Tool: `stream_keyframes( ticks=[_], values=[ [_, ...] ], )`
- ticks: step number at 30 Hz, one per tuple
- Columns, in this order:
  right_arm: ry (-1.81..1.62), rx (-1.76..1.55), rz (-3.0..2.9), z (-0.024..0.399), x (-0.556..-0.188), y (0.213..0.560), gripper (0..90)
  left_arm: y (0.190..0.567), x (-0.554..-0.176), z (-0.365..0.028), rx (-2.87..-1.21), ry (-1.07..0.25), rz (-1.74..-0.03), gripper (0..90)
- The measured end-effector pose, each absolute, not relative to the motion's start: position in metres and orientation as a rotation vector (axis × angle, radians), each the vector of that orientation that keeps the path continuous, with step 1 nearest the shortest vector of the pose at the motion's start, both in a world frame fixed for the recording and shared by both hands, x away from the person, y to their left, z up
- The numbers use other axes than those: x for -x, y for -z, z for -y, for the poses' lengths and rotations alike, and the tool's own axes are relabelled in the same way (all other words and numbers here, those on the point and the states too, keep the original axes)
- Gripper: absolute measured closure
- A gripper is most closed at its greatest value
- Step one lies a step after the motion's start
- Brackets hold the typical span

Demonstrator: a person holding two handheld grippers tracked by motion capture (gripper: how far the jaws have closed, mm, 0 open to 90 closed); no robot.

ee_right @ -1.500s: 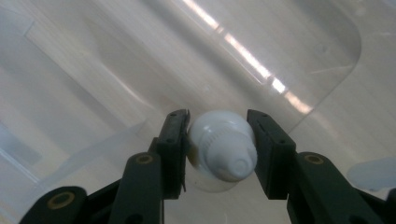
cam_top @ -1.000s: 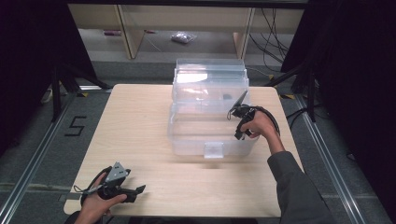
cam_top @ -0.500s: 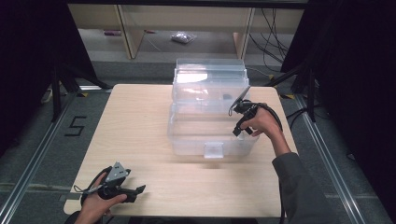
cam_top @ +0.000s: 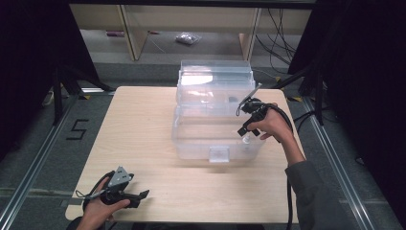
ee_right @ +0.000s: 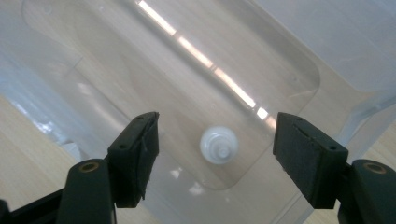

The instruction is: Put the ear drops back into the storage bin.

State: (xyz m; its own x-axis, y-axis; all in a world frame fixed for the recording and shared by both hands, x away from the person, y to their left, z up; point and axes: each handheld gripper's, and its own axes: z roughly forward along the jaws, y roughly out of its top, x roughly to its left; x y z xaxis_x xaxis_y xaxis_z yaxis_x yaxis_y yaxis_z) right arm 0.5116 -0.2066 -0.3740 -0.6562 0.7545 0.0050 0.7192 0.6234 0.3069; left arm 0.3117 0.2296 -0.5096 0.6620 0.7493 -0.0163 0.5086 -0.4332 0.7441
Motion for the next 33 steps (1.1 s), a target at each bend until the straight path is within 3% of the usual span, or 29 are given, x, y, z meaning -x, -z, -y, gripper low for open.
stream_keyframes(
  ticks=[33],
  values=[
    [-0.623,-1.151,-2.703,0.207,-0.454,0.357,26.3,0.51,-0.311,-0.228,-2.11,-0.4,-0.98,15.2]
  ],
)
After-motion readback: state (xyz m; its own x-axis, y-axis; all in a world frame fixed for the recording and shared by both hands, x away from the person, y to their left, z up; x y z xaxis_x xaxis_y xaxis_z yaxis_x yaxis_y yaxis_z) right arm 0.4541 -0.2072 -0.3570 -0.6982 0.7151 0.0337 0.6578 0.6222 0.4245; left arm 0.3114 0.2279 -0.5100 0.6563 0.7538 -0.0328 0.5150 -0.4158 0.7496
